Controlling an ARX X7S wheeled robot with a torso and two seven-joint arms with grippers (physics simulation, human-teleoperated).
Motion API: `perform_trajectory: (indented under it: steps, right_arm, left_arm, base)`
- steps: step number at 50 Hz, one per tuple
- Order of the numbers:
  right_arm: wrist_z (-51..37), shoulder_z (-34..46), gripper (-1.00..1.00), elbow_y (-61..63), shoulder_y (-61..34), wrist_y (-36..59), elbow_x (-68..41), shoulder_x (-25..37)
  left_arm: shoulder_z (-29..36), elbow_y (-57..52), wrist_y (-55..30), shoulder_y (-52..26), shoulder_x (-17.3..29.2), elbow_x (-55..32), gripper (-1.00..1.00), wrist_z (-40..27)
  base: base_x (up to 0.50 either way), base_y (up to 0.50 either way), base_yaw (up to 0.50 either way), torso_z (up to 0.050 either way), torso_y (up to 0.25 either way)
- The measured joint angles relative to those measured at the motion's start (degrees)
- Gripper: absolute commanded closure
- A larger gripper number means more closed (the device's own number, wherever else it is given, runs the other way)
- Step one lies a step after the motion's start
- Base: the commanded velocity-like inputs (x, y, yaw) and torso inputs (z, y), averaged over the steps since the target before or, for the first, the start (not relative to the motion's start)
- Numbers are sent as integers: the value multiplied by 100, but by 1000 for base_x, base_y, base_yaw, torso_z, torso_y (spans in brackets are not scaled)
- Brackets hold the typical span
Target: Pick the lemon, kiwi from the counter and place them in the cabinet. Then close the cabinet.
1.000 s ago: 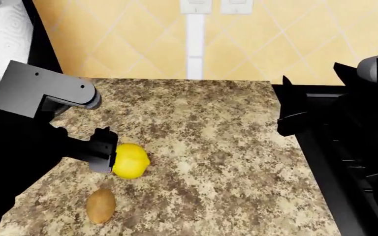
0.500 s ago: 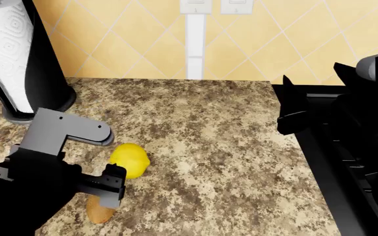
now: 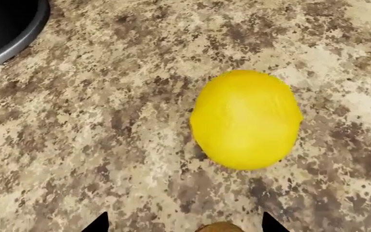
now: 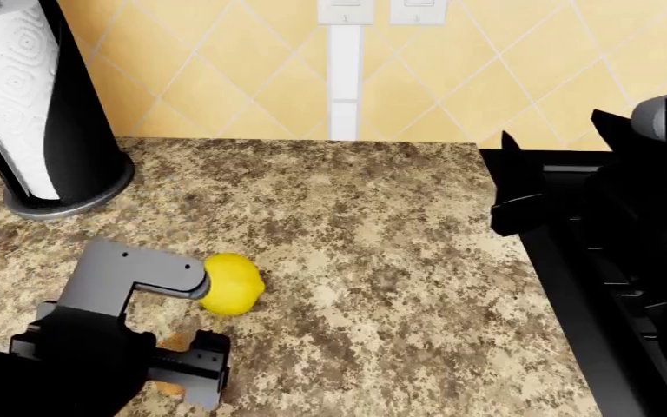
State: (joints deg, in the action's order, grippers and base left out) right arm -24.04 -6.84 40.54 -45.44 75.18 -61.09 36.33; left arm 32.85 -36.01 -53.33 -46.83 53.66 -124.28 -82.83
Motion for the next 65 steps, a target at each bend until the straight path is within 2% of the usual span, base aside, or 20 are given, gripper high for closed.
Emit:
perform_trajectory:
  steps: [14, 30, 31, 45, 59, 65]
  right_arm:
    - [-41, 0, -100, -20, 7, -48, -44, 44]
    - [-49, 59, -100, -64, 52, -154, -24, 75]
    - [-50, 61, -100, -65, 56, -160, -24, 77]
    - [-101, 47, -100, -64, 59, -186, -91, 115]
    - [-200, 11, -100, -54, -1, -147, -235, 146]
    - [-237, 10, -100, -54, -27, -138, -285, 155]
  left_arm:
    - [192, -294, 248, 424, 4, 104, -100, -153]
    - [220, -331, 216, 591, -146, 501, -100, 172]
    - [221, -330, 208, 595, -156, 527, 100, 192]
    - [315, -632, 83, 533, -203, 784, 100, 298]
    - [-513, -1092, 420, 160, 416, 505, 100, 732]
    - [-776, -1115, 371, -293, 635, 252, 100, 944]
  base:
    - [0, 0, 0, 0, 0]
    - [0, 0, 0, 0, -2]
    - [0, 0, 0, 0, -10]
    - [0, 0, 0, 0, -1]
    - [0, 0, 0, 0, 0]
    - [0, 0, 0, 0, 0]
